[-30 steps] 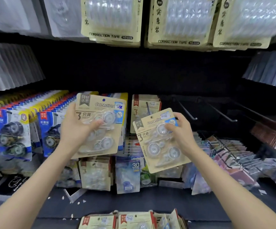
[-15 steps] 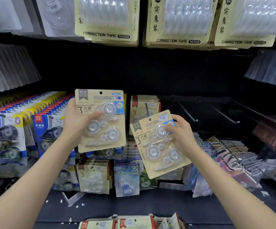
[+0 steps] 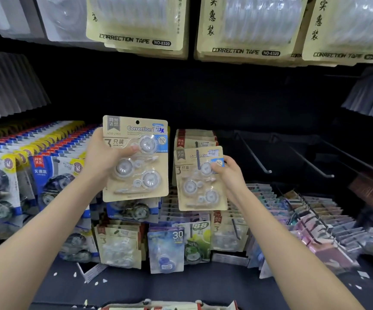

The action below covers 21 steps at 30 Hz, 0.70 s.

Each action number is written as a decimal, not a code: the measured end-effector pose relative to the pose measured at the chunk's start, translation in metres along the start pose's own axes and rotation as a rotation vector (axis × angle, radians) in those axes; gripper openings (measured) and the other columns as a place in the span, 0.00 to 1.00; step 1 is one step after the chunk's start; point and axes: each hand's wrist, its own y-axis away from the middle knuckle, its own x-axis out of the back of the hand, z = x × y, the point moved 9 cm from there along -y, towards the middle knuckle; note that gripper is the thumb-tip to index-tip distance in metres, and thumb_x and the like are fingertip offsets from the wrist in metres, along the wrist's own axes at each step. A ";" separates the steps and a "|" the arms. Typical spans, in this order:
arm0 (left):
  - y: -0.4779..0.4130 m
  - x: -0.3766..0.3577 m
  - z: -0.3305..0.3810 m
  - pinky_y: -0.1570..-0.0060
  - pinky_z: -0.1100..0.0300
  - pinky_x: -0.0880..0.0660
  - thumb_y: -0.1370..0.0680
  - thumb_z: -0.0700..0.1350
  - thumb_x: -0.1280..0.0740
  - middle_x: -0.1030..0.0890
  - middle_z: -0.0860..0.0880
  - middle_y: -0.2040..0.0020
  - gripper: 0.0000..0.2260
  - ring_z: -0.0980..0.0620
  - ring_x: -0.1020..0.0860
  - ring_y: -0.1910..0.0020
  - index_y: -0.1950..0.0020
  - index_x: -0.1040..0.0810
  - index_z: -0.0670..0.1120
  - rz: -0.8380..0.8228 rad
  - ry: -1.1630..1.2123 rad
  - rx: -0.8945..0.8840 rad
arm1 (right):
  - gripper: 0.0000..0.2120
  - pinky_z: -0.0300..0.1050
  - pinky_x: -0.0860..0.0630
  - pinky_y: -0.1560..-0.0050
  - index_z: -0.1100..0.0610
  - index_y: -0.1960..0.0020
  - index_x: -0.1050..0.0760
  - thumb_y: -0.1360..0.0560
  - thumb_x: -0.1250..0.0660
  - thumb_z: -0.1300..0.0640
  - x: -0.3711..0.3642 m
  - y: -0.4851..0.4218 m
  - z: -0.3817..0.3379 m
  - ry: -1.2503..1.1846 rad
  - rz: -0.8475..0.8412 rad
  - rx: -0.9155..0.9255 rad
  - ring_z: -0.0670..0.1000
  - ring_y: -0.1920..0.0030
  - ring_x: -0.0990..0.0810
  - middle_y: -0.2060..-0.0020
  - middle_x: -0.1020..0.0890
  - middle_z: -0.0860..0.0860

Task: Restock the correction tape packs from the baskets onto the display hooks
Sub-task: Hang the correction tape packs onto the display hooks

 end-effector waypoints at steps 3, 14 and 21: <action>-0.005 -0.002 0.001 0.54 0.60 0.24 0.31 0.36 0.22 0.18 0.48 0.46 0.27 0.54 0.19 0.50 0.36 0.29 0.41 -0.012 -0.018 -0.008 | 0.09 0.61 0.22 0.40 0.54 0.46 0.26 0.23 0.31 0.64 -0.007 -0.022 0.010 -0.021 0.035 -0.005 0.57 0.45 0.17 0.47 0.16 0.55; -0.005 -0.005 -0.004 0.43 0.48 0.22 0.32 0.39 0.22 0.18 0.49 0.45 0.27 0.50 0.19 0.47 0.37 0.30 0.45 -0.023 -0.010 0.009 | 0.10 0.45 0.23 0.53 0.53 0.45 0.24 0.25 0.30 0.59 -0.001 -0.055 0.007 0.333 0.206 0.194 0.51 0.55 0.21 0.46 0.20 0.58; 0.002 -0.003 0.003 0.41 0.46 0.23 0.31 0.38 0.22 0.19 0.49 0.44 0.26 0.49 0.19 0.45 0.39 0.30 0.47 -0.021 0.003 -0.017 | 0.24 0.52 0.27 0.44 0.56 0.33 0.29 0.23 0.32 0.46 0.012 -0.029 -0.007 0.656 0.316 0.189 0.56 0.44 0.23 0.41 0.24 0.57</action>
